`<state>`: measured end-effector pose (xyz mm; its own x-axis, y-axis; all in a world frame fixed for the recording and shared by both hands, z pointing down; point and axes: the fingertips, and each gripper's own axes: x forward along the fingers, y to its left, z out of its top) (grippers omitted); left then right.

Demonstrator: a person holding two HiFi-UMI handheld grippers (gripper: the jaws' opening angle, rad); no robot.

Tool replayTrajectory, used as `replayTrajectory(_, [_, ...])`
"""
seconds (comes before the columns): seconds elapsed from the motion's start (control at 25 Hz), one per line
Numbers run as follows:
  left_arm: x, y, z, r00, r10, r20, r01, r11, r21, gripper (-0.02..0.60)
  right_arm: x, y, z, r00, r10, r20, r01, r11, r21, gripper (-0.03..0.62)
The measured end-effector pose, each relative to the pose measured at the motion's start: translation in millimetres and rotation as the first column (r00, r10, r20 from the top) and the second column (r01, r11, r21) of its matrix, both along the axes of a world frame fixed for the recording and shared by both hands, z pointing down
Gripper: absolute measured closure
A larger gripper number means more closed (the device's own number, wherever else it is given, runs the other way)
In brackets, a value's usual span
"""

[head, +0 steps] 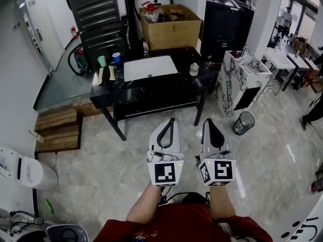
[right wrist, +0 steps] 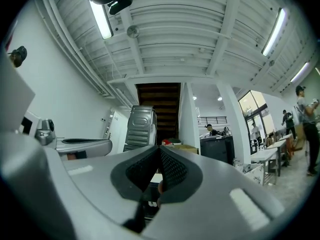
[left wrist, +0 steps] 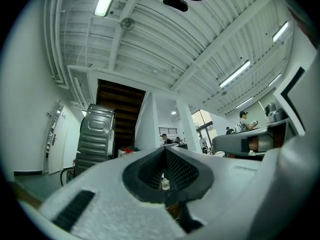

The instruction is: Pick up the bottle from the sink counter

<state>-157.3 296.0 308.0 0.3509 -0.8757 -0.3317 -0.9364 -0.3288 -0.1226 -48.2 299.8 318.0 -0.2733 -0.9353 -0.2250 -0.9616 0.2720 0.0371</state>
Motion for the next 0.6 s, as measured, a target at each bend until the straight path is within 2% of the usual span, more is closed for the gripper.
replayTrajectory(0.24, [-13.5,-3.1,4.2,1.000,0.011,-0.011,-0.011,1.000,-0.005,0.578,-11.6,-2.1,-1.5,1.000,0.010,0.000,-0.010,1.000,0.002,0.594])
replayTrajectory(0.44, [-11.4,-11.1,3.4,0.999,0.028,-0.019,-0.028,1.000,0.006,0.578,-9.0,-9.9,-2.4,0.999,0.000,0.039,0.000,1.000,0.002,0.594])
replayTrajectory(0.6, [-9.3,-20.6,6.1,0.999,0.028,-0.019,-0.028,1.000,0.005,0.578,-8.9,-19.4,-0.7,0.999,0.000,0.033,0.000,1.000,0.011,0.594])
